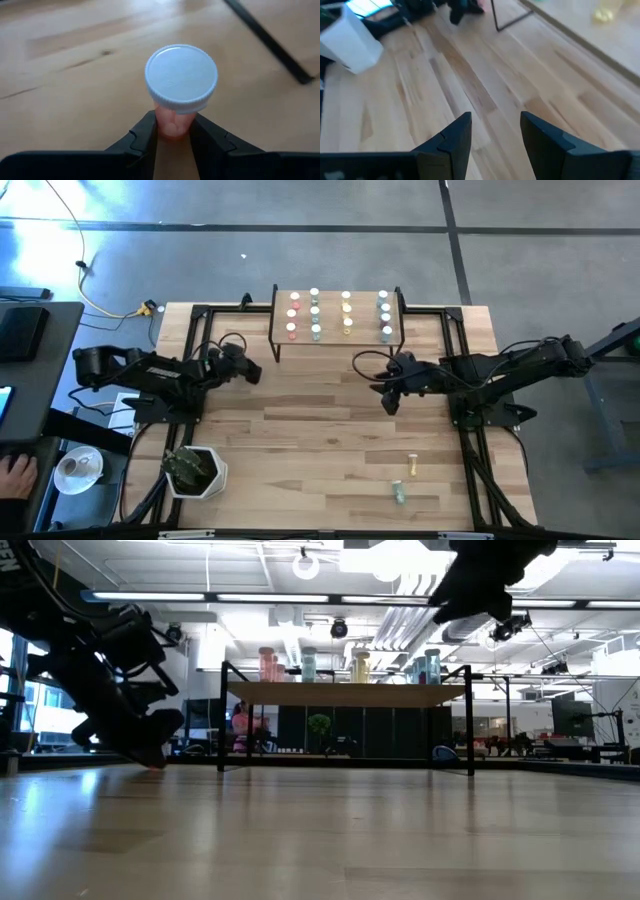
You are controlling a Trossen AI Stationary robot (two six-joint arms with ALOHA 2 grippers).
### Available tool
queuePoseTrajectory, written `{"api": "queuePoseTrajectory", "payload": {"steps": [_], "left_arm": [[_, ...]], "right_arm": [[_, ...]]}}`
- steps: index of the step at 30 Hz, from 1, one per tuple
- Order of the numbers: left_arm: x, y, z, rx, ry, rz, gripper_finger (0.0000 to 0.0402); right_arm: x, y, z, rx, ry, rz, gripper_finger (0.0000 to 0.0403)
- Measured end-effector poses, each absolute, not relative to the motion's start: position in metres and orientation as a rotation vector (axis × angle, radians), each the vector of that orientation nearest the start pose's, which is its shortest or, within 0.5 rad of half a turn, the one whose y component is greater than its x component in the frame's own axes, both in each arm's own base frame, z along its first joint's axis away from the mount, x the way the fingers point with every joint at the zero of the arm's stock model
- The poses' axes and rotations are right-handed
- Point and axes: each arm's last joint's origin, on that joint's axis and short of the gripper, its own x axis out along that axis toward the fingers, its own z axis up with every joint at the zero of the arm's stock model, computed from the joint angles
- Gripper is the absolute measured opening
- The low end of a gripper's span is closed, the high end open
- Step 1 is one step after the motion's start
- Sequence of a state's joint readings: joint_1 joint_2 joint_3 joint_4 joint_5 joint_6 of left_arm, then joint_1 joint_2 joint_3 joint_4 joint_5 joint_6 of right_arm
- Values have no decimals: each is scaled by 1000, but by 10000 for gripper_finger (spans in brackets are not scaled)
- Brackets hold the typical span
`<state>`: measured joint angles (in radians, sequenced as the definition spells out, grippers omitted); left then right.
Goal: Pick and place medicine bottles onto shelf by color
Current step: Put the pink medicine bottle on the shelf
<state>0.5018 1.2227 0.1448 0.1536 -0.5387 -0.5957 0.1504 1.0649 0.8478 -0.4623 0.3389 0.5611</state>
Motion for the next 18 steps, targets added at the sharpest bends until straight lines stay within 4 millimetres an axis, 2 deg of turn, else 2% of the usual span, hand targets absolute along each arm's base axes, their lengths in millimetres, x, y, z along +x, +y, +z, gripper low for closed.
{"api": "queuePoseTrajectory", "payload": {"steps": [18], "left_arm": [[131, 81, 108, -505, 624, 924, 90]], "right_arm": [[222, 24, 287, 354, 520, -326, 161]]}}
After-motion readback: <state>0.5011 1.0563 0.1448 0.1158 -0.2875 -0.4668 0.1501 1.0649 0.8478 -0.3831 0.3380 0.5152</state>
